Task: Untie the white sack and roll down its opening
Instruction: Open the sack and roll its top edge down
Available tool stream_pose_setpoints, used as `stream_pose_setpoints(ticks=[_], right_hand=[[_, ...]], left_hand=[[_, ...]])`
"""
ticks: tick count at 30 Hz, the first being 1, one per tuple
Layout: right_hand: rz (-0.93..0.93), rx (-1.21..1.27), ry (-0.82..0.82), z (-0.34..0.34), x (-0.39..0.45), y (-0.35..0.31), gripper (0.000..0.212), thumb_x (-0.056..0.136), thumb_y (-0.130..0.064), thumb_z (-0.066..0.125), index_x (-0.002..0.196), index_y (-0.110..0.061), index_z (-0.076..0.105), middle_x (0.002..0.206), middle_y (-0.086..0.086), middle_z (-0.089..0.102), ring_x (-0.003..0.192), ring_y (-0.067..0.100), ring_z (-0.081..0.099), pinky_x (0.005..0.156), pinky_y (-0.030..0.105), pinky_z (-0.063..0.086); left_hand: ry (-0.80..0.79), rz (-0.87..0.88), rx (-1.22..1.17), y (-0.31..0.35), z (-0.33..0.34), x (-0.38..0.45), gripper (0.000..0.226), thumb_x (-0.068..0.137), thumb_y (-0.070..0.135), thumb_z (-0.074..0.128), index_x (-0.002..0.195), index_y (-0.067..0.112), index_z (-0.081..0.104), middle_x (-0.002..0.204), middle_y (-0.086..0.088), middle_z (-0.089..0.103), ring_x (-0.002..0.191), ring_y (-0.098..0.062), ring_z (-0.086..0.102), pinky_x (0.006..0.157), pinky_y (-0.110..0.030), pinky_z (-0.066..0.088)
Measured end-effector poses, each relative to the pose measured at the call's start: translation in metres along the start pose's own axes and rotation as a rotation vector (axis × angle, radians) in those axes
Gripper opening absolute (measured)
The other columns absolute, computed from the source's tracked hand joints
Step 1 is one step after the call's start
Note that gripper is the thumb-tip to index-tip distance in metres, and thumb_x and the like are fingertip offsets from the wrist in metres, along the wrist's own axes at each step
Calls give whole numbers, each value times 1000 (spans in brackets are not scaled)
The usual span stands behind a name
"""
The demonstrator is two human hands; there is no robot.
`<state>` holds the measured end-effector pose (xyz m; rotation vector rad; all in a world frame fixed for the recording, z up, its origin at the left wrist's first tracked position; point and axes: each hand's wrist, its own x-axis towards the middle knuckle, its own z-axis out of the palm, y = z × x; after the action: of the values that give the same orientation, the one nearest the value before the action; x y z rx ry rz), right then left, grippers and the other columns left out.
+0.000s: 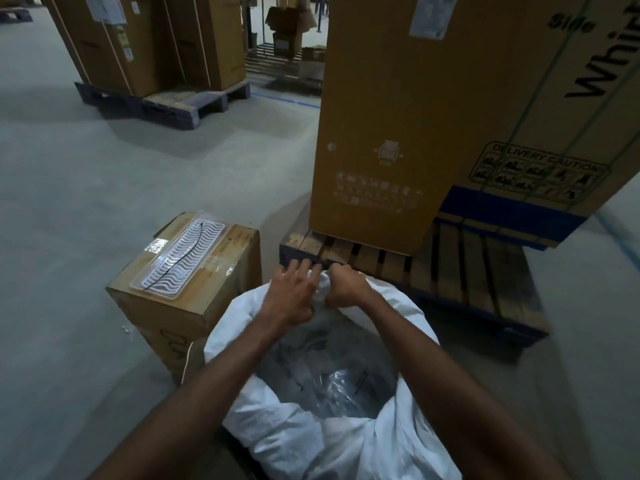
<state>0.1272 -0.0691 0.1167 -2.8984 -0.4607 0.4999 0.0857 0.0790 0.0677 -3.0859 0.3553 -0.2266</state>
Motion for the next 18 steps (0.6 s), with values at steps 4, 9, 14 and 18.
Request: stream_pose_setpoints(ticks=[4,9,14,18], right_hand=[[-5,-2,-122,-4,3,7,73,68,-26,89,132,-13,56,124,4,62,108,25,60,86,39,53],[-151,-255,323,43,-16,20,89,60,-28,89,139,-17,48,131,7,57,123,28,54,114,49,34],[16,69,297,48,-24,15,43,74,-16,80,113,-14,64,109,9,68,100,29,66,77,33,50],[108,192,46,19,-15,16,35,82,-13,75,114,-7,62,112,12,62,104,30,63,72,32,48]], left_hand=[[-40,-35,-62,19,7,8,61,80,36,72,135,19,52,124,-7,62,109,-26,58,93,-42,47],[-461,-250,-556,6,-6,30,32,82,35,65,107,14,66,104,-10,69,95,-30,66,85,-40,56],[-707,-117,-608,-2,-17,37,31,83,25,75,109,14,63,116,-12,68,99,-26,64,78,-32,51],[-205,47,-16,24,-10,14,85,73,32,83,144,14,39,138,-13,48,123,-32,49,101,-43,47]])
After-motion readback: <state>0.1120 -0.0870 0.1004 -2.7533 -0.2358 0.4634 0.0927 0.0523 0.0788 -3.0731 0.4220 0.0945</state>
